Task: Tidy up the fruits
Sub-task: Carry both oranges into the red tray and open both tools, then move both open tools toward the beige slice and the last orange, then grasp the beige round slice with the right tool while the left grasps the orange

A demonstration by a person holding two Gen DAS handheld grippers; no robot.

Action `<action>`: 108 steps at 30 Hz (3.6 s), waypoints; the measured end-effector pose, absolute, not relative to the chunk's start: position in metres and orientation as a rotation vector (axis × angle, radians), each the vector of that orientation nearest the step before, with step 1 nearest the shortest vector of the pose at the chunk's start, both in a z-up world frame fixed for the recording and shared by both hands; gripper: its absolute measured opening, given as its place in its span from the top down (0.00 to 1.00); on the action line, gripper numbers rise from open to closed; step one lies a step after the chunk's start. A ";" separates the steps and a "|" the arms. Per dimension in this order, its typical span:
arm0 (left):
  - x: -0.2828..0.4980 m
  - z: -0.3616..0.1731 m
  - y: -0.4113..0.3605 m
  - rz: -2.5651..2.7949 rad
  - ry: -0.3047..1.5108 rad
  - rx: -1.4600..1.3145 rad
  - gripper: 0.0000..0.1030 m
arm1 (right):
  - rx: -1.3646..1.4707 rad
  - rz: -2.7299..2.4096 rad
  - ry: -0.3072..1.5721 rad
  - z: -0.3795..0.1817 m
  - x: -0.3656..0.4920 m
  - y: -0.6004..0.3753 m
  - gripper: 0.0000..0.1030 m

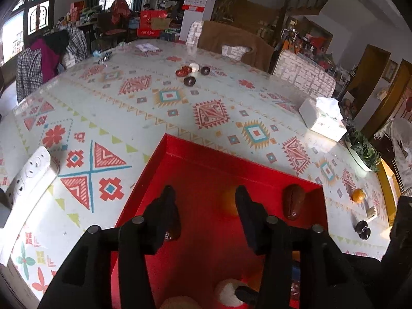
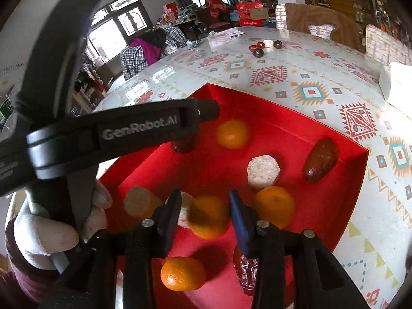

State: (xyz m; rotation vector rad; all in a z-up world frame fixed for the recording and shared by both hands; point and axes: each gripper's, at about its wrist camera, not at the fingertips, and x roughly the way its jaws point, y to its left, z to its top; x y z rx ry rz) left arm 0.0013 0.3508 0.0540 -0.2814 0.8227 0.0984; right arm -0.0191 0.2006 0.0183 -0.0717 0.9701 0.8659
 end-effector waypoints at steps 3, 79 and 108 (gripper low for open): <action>-0.009 0.067 0.347 0.103 0.790 -0.265 0.46 | -0.063 0.873 0.956 0.022 -0.021 0.199 0.58; -0.100 0.083 0.107 0.009 0.750 0.079 0.10 | 0.277 0.222 0.795 0.045 -0.069 -0.213 0.44; 0.074 0.050 0.046 -0.197 0.900 -0.022 0.10 | 0.166 0.184 0.919 0.007 0.036 -0.152 0.66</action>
